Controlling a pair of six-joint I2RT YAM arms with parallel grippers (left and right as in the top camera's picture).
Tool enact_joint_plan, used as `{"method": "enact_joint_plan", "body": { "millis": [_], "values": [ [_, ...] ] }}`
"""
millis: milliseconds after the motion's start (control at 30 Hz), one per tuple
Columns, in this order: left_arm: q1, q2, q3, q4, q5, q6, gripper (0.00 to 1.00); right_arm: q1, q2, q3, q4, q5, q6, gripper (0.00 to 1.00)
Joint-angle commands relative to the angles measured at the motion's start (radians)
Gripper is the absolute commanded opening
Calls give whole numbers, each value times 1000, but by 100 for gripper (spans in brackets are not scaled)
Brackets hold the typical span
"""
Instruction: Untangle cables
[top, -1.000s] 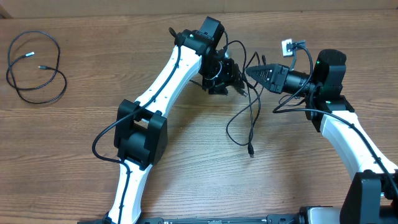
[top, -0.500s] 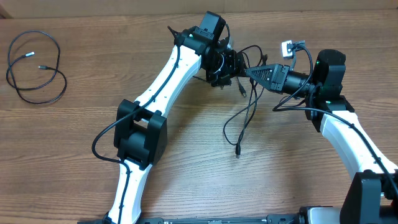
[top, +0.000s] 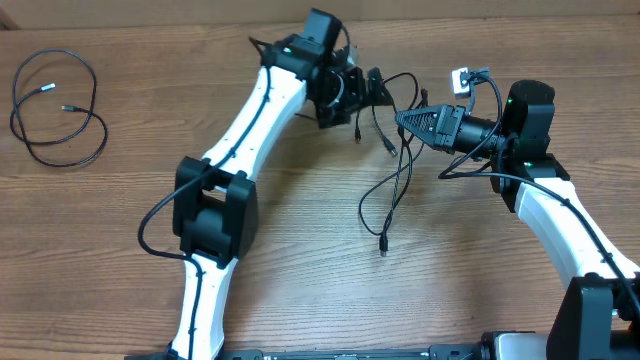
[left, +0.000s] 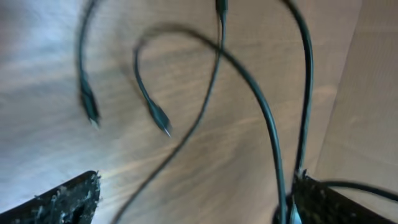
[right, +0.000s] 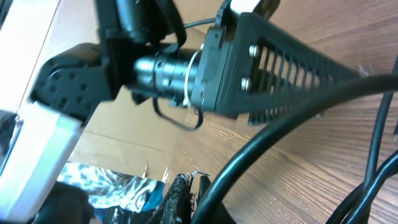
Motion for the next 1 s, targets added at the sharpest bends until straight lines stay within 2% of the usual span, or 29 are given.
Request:
{"method": "enact_joint_plan", "body": {
  "millis": [0, 167, 467, 600, 667, 800, 833, 867, 900, 967],
  "values": [
    [41, 14, 8, 24, 50, 63, 100, 0, -22, 27, 17, -88, -82, 4],
    [55, 14, 8, 73, 195, 63, 100, 0, -22, 27, 24, -146, -175, 4],
    [21, 14, 7, 112, 200, 64, 100, 85, -22, 27, 93, -196, -204, 4],
    [11, 14, 8, 125, 195, 138, 100, 96, -22, 27, 121, -195, -203, 4],
    [10, 14, 7, 118, 170, 193, 89, 96, -22, 27, 119, -183, -201, 4],
    [10, 14, 7, 50, 24, 248, 89, 95, -22, 27, 119, -159, -153, 4],
    [10, 14, 8, 35, -15, 247, 85, 95, -22, 27, 120, -159, -142, 4],
    [10, 14, 7, 24, -49, 247, 76, 95, -22, 27, 120, -159, -138, 4],
    [10, 15, 8, 15, -72, 247, 72, 95, -22, 27, 119, -159, -137, 4],
    [10, 14, 7, 12, -80, 247, 57, 95, -22, 27, 120, -158, -113, 4]
  ]
}}
